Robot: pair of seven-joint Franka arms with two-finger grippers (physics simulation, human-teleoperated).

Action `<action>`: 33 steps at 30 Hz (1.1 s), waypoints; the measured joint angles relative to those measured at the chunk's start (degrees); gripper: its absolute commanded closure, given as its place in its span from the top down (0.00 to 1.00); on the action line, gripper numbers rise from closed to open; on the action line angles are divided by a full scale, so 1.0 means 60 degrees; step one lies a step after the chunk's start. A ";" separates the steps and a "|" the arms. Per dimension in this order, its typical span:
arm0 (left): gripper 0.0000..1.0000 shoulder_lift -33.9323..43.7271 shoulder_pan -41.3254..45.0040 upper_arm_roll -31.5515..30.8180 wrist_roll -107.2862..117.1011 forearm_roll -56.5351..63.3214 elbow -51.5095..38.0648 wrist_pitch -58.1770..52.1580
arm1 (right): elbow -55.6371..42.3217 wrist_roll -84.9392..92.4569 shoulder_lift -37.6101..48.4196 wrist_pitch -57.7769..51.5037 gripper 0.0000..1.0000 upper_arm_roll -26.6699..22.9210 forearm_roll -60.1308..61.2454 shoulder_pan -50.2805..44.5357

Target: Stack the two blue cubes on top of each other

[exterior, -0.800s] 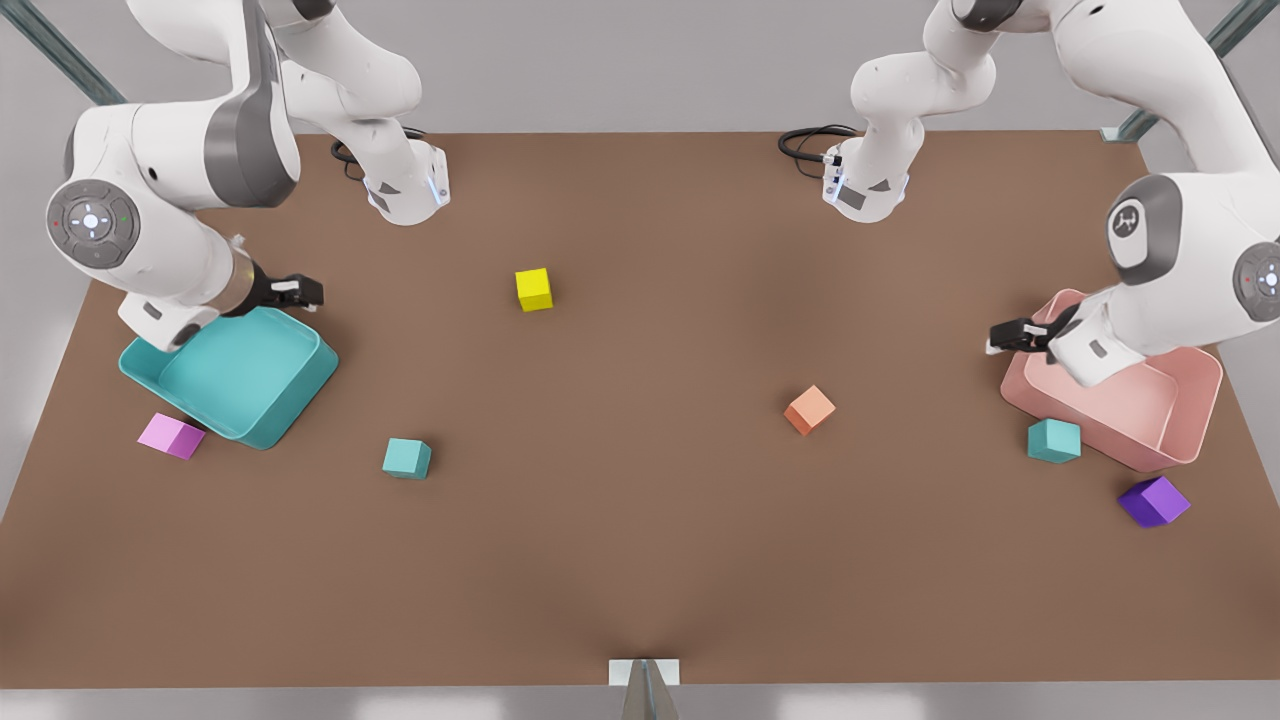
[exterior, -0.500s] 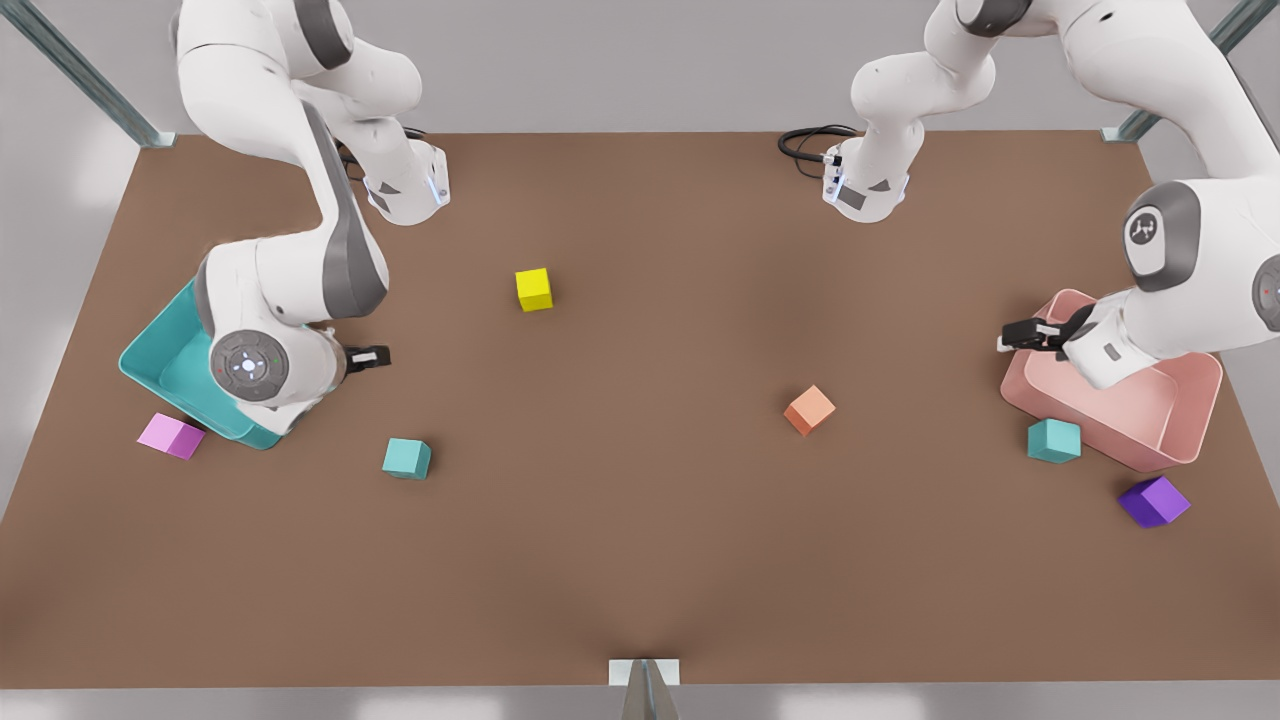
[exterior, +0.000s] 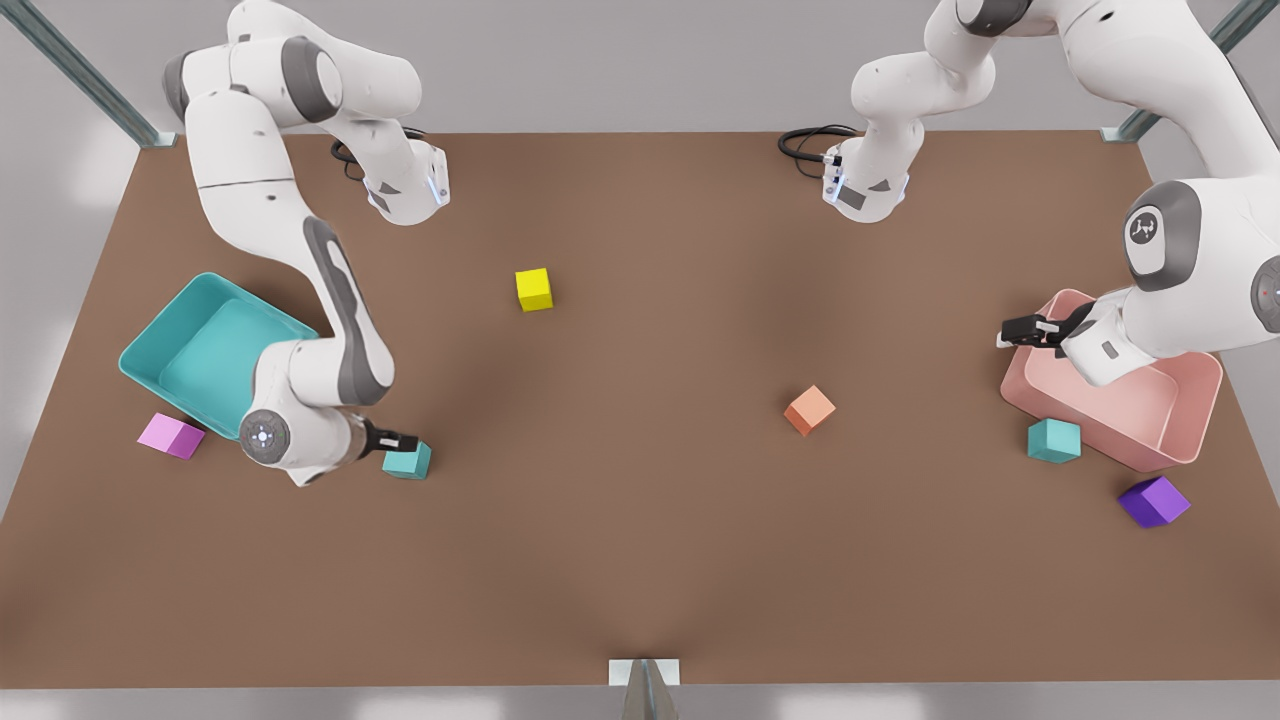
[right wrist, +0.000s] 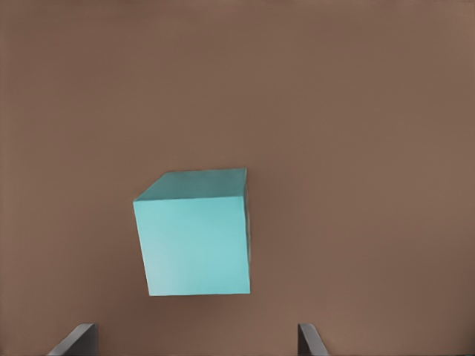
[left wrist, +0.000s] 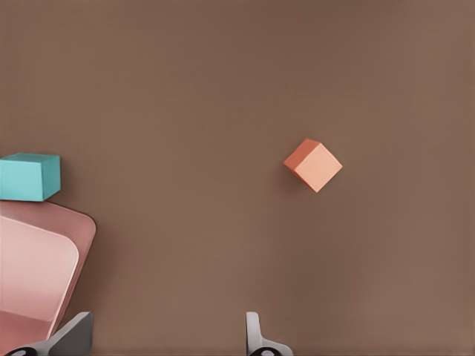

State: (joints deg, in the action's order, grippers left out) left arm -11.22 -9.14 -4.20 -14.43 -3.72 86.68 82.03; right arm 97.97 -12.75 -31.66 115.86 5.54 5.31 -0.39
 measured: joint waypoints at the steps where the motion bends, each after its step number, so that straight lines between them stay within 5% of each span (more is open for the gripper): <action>1: 1.00 0.0000 0.0000 0.0000 -0.0008 0.0000 0.0000 -0.0024 | 0.0027 -0.0022 -0.0041 0.0168 1.00 0.0000 0.0092 0.0010; 33: 1.00 0.0006 -0.0115 -0.0004 -0.0112 0.0007 0.0000 -0.0492 | 0.0463 0.0646 -0.1073 0.1853 0.97 0.0000 -0.0133 -0.0155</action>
State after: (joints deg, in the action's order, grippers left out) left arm -11.19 -9.83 -4.23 -15.10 -3.68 86.68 79.08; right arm 100.75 -8.87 -38.10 126.97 5.53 4.51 -1.32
